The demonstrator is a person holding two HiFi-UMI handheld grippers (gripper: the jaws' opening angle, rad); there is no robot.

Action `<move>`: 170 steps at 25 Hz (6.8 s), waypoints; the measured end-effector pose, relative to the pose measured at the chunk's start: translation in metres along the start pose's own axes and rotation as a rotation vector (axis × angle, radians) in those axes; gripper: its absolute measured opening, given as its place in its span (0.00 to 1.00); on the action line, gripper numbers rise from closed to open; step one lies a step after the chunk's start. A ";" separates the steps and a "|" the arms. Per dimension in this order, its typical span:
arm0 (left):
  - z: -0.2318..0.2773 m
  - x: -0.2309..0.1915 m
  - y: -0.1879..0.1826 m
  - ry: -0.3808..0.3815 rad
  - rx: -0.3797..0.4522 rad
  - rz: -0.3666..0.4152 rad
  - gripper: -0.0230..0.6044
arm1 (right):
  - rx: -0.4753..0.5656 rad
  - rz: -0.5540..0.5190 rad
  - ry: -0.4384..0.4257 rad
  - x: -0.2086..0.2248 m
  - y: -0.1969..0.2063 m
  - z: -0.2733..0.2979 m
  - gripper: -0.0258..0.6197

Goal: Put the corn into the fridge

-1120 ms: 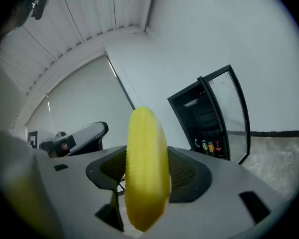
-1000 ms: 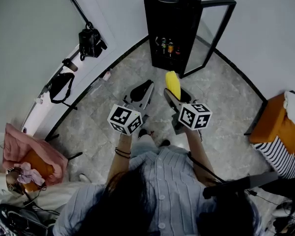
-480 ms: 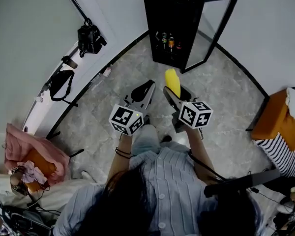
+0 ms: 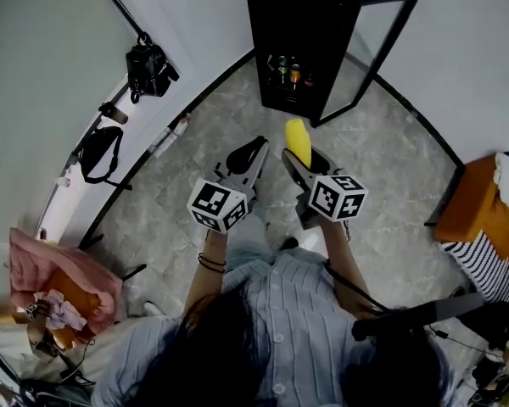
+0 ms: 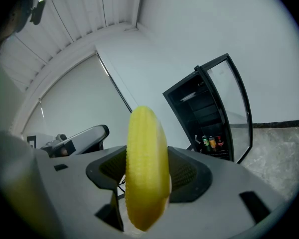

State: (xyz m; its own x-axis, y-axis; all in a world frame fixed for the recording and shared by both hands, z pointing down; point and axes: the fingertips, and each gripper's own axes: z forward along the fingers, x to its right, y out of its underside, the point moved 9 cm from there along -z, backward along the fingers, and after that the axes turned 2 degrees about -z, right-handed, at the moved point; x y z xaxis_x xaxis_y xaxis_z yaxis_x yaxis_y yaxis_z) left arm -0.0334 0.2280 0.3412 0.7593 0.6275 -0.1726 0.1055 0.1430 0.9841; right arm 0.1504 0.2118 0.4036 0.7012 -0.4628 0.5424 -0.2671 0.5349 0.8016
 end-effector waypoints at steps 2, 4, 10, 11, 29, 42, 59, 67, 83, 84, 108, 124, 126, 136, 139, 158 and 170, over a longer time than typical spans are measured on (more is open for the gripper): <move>0.013 -0.018 -0.002 0.018 -0.005 -0.006 0.07 | 0.005 0.014 0.012 0.006 -0.007 0.018 0.43; 0.026 -0.037 -0.004 0.037 -0.021 -0.004 0.07 | 0.005 0.033 0.023 0.014 -0.013 0.039 0.43; 0.053 -0.108 -0.009 0.039 -0.070 -0.002 0.07 | -0.027 0.083 0.048 0.031 -0.026 0.111 0.43; 0.056 -0.121 -0.010 0.036 -0.071 -0.005 0.07 | -0.032 0.091 0.057 0.032 -0.029 0.122 0.43; 0.132 -0.273 -0.036 0.190 -0.052 -0.068 0.07 | -0.014 0.135 0.165 0.037 -0.079 0.267 0.43; 0.197 -0.315 -0.024 0.215 -0.065 -0.088 0.07 | -0.021 0.181 0.245 0.090 -0.087 0.278 0.43; 0.296 -0.353 0.014 0.215 -0.078 -0.058 0.07 | -0.077 0.167 0.198 0.208 -0.113 0.356 0.43; 0.327 -0.364 0.036 0.221 -0.089 -0.022 0.07 | -0.125 0.153 0.197 0.263 -0.111 0.395 0.43; 0.364 -0.375 0.055 0.203 -0.128 -0.022 0.07 | -0.238 -0.041 0.269 0.349 -0.147 0.467 0.43; 0.365 -0.376 0.055 0.203 -0.130 -0.022 0.07 | -0.251 -0.070 0.279 0.352 -0.149 0.473 0.43; 0.376 -0.395 0.062 0.183 -0.147 -0.017 0.07 | -0.455 -0.618 0.343 0.409 -0.203 0.558 0.43; 0.378 -0.402 0.064 0.181 -0.150 -0.025 0.07 | -0.475 -0.619 0.354 0.425 -0.198 0.587 0.43; 0.377 -0.404 0.065 0.176 -0.149 -0.034 0.07 | -0.461 -0.599 0.360 0.427 -0.200 0.590 0.43; 0.375 -0.406 0.069 0.165 -0.166 -0.041 0.07 | -0.435 -0.574 0.375 0.435 -0.210 0.607 0.43; 0.373 -0.406 0.069 0.161 -0.172 -0.038 0.07 | -0.420 -0.568 0.355 0.434 -0.211 0.608 0.43; 0.358 -0.398 0.062 0.170 -0.181 -0.019 0.07 | -0.233 -0.497 0.378 0.401 -0.219 0.552 0.46; 0.338 -0.386 0.045 0.204 -0.168 0.000 0.07 | -0.007 -0.352 0.244 0.324 -0.212 0.484 0.45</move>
State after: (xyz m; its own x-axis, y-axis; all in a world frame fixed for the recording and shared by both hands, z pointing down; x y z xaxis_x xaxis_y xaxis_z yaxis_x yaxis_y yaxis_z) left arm -0.1048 -0.2665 0.4664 0.6127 0.7661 -0.1940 -0.0156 0.2571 0.9662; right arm 0.1143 -0.3941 0.5309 0.8847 -0.4381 0.1597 0.0208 0.3793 0.9250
